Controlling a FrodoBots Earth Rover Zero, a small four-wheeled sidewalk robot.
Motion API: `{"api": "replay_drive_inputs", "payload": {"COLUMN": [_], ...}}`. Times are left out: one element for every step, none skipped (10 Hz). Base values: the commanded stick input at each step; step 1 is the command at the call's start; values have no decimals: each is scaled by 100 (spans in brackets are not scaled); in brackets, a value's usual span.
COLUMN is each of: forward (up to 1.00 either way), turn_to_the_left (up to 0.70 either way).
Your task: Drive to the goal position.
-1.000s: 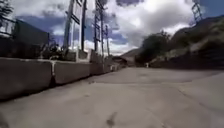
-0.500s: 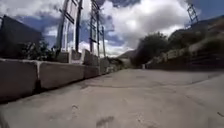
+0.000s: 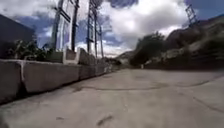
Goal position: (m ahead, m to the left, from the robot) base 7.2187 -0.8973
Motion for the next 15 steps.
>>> {"api": "replay_drive_inputs", "payload": {"forward": [70,70,70,70,70,70,70,70,70,70,70,70,70,70,70], "turn_to_the_left": [0,0,0,0,0,0,0,0,0,0,0,0,0,0,0]}}
